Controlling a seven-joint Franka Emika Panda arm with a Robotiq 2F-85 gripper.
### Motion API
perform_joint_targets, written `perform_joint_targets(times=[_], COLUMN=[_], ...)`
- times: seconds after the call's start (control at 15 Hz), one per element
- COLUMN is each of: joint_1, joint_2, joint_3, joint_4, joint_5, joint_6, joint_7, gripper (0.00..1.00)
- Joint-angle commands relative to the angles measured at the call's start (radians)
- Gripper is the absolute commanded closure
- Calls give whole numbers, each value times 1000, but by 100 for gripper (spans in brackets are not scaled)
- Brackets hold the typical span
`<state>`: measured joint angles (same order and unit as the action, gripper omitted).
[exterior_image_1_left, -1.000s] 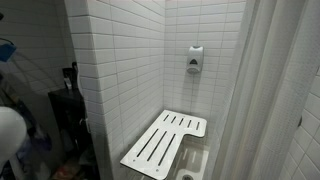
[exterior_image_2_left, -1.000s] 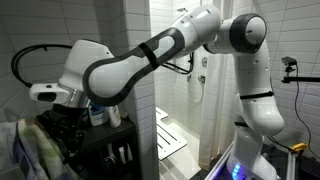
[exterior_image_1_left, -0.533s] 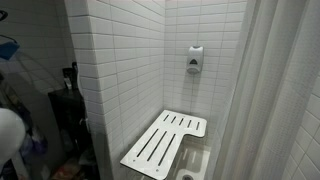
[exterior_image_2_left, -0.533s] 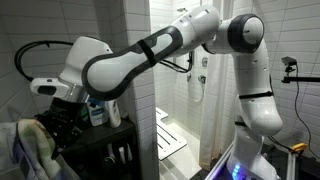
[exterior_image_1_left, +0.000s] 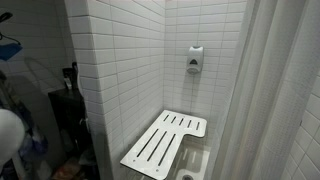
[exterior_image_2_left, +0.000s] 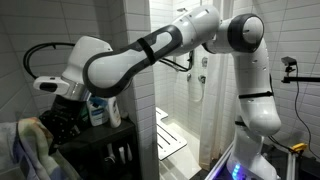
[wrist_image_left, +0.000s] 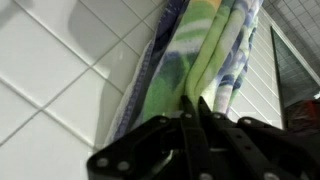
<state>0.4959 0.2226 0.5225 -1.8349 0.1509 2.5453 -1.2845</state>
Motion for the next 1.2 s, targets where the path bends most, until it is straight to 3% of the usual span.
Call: perform_joint_targets(times=[0.0,0.33,0.67,1.13], joint_1=[-8,-11,-6,22], joint_2=[-82,-178,-270,-387], joint_3=[-7,-15,-10,-12], joint_4=[-68,-153,-202,-48], joint_5=[-38,-120,-94,-223], joint_6=[-24,-39,-82,-304], joint_7=[143,321,353,328], gripper=[98,98,98,98])
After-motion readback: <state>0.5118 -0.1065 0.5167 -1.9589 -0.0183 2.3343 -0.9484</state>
